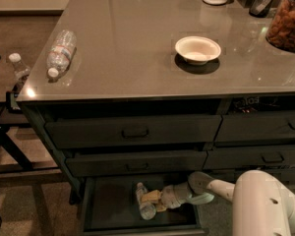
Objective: Place blue plastic bottle into bottom drawer
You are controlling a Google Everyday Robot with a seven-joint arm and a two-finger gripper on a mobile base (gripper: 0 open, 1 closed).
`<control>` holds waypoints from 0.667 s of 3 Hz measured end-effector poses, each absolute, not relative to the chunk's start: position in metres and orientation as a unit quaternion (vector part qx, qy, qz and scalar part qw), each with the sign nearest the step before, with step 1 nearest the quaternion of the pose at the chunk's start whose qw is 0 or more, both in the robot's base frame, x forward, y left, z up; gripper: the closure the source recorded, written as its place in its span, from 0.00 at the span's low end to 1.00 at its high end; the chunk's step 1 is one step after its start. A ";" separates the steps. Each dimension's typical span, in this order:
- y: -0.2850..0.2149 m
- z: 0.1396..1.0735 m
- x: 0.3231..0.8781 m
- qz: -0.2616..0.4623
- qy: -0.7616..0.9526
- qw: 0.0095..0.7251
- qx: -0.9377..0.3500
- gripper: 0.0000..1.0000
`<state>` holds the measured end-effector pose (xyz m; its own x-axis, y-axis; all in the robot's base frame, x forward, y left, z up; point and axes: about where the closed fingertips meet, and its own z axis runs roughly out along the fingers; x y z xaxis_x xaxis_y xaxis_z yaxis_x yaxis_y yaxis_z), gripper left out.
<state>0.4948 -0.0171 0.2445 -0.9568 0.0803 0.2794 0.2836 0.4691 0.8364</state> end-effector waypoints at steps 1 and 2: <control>-0.014 0.237 0.503 -0.510 -0.849 0.093 -0.104 1.00; -0.010 0.229 0.511 -0.518 -0.845 0.091 -0.097 1.00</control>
Offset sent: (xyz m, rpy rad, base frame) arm 0.0299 0.0054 -0.0220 0.0496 -0.0493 0.0060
